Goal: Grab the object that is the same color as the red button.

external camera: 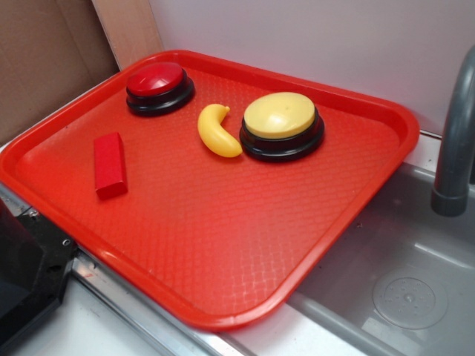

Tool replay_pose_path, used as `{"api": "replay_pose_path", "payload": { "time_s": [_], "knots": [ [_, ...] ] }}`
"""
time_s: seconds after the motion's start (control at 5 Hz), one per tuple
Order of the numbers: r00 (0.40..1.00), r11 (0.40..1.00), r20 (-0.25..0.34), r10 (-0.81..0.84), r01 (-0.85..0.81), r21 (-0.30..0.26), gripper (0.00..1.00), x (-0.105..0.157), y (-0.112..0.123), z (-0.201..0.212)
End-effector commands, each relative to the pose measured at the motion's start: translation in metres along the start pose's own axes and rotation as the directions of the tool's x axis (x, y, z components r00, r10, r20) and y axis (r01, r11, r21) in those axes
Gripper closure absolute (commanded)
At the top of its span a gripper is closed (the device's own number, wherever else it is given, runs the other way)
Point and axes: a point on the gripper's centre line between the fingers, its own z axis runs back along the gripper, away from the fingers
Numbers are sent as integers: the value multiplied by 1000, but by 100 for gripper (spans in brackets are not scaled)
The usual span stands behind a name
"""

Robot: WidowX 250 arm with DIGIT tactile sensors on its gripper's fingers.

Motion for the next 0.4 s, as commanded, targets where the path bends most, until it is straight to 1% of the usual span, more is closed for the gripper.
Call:
{"api": "replay_pose_path", "payload": {
  "time_s": [0.0,0.2],
  "knots": [
    [1000,1000,0,0,0,0,0,0,0,0],
    [968,969,48,246,-246,0,0,13,17,-25]
  ]
}}
